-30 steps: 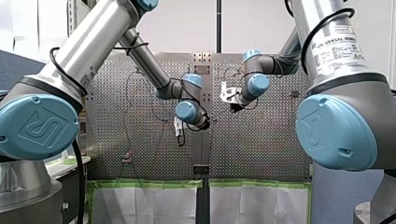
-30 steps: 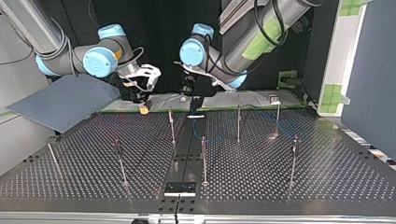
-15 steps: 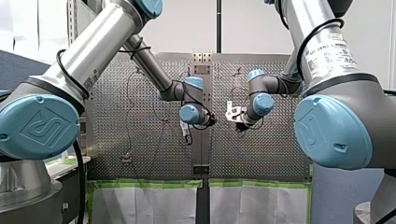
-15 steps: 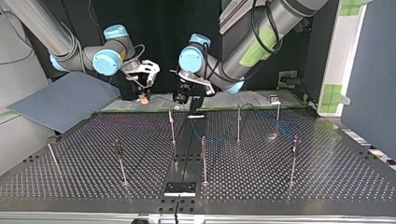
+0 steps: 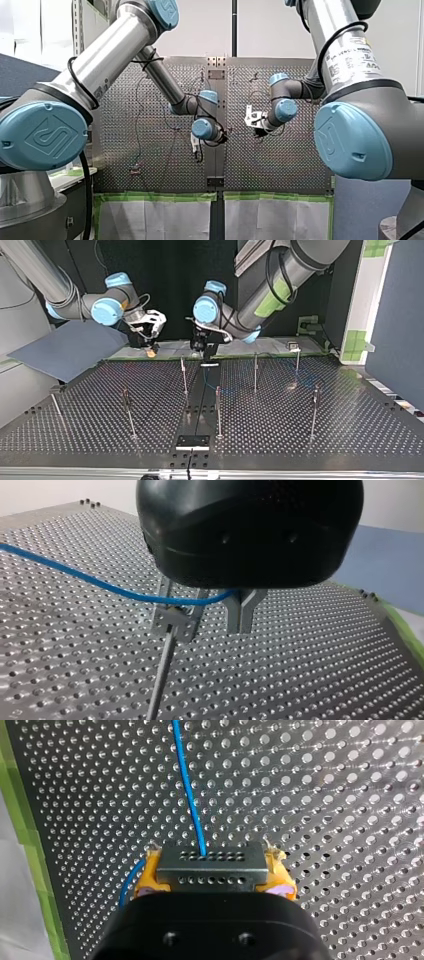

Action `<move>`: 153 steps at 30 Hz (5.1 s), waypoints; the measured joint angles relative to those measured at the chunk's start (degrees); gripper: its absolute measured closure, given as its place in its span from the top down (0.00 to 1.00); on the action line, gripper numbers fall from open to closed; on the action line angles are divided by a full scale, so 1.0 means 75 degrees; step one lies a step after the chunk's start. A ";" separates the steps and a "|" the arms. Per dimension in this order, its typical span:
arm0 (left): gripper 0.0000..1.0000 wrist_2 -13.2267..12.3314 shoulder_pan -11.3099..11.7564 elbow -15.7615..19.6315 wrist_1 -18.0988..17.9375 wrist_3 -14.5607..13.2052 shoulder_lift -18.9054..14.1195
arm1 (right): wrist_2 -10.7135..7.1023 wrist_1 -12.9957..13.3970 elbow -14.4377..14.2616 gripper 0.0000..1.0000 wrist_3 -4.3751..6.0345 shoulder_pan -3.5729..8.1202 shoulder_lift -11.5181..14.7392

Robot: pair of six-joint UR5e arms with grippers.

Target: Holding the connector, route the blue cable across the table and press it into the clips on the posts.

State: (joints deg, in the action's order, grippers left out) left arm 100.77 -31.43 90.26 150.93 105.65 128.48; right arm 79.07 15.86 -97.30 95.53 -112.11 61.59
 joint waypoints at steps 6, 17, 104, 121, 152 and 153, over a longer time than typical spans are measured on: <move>0.02 -0.0021 0.0045 -0.0239 0.0136 -0.0002 0.0003 | -0.0192 0.0056 0.0048 0.00 0.0045 0.0137 -0.0011; 0.02 -0.0108 0.0250 -0.0517 0.0323 -0.0009 0.0088 | -0.0303 0.0029 0.0337 0.00 0.0084 0.0307 -0.0214; 1.00 0.2122 -0.1874 -0.1979 0.1737 -0.0290 0.0341 | -0.0439 -0.0355 0.0862 0.00 0.0273 0.1206 -0.0353; 1.00 0.2457 -0.1713 -0.2933 0.2099 -0.0067 0.0926 | -0.0571 -0.0334 0.0861 0.00 0.0302 0.1243 -0.0353; 1.00 0.3107 -0.1627 -0.4153 0.1714 0.0185 0.1897 | -0.0663 -0.0320 0.0860 0.00 0.0308 0.1254 -0.0353; 1.00 0.3108 -0.1629 -0.4156 0.1709 0.0185 0.1899 | -0.0667 -0.0320 0.0859 0.00 0.0308 0.1254 -0.0354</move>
State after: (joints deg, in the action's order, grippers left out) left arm 124.09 -43.65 59.09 163.75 107.04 142.73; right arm 74.06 13.46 -90.86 97.84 -102.70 58.94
